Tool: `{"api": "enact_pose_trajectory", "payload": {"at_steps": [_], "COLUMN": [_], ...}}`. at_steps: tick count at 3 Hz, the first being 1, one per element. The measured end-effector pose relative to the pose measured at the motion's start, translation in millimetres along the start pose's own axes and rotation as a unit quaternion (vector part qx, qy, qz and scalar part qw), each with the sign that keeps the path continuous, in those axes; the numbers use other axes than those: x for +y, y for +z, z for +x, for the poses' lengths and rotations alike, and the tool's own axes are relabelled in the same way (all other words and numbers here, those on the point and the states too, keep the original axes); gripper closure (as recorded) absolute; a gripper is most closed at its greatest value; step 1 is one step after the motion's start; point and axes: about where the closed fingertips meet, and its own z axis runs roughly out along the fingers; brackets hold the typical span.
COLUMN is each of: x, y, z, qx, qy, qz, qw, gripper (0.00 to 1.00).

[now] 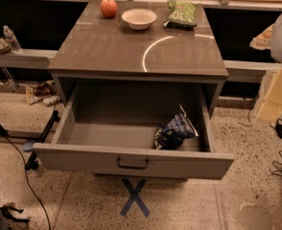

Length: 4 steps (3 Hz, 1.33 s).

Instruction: Pick blue chip bag from top drawer and place on counter

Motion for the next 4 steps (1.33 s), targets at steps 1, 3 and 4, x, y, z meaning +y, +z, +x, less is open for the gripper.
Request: {"api": "enact_pose_trajectory", "payload": {"at_steps": [1, 3, 4], "x": [0.0, -9.1, -24.6], "y": [0.0, 36.0, 91.7], "z": [0.0, -8.4, -21.5], "qx": [0.0, -0.05, -0.086], "qy": [0.0, 0.018, 0.032], "qz": [0.0, -0.015, -0.032], "qw": [1.0, 0.9985, 0.9953], "gripper": [0.0, 0.0, 0.0]}}
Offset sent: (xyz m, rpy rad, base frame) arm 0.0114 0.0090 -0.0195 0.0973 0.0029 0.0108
